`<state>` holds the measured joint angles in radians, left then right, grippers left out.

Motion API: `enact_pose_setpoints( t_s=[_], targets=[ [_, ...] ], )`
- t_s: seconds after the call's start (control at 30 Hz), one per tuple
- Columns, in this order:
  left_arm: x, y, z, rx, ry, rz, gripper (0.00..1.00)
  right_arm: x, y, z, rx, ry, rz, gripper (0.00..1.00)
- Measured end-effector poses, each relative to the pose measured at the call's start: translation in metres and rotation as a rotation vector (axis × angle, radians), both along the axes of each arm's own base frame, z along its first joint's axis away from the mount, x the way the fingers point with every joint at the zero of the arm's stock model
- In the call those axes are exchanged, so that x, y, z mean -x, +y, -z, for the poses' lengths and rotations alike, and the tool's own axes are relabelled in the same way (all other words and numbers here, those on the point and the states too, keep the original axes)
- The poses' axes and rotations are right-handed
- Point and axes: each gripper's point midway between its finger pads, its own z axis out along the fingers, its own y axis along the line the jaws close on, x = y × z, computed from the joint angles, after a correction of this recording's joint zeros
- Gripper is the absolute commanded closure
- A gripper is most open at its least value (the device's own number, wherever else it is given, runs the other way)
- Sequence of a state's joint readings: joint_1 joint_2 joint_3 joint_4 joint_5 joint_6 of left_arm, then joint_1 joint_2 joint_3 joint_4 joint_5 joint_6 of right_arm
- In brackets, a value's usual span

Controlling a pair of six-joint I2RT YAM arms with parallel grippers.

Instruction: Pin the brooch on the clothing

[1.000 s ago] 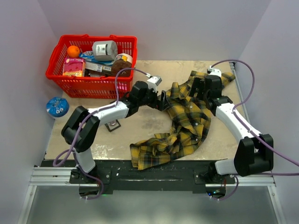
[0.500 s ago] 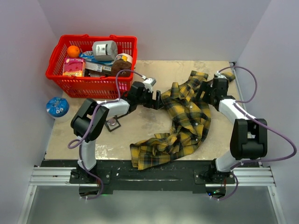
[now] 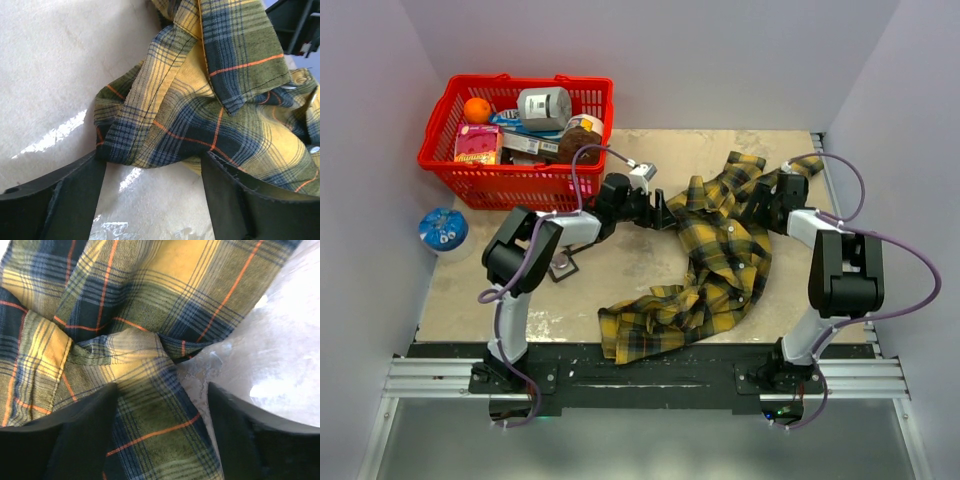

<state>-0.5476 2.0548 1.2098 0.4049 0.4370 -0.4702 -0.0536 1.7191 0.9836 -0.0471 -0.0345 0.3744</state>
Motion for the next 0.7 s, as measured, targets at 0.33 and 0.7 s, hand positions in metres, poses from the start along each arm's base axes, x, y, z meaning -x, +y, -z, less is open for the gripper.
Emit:
enact_pose_setpoints(
  t_s=[0.33,0.7],
  targets=[
    [-0.008,-0.015,-0.007,0.087,-0.005,0.032,1.00,0.000,0.006,0.006,-0.050,0.009,-0.029,1.00],
    [-0.013,-0.004,-0.062,0.072,-0.185,0.007,1.00,0.002,0.004,-0.091,-0.015,-0.151,-0.041,1.00]
  ],
)
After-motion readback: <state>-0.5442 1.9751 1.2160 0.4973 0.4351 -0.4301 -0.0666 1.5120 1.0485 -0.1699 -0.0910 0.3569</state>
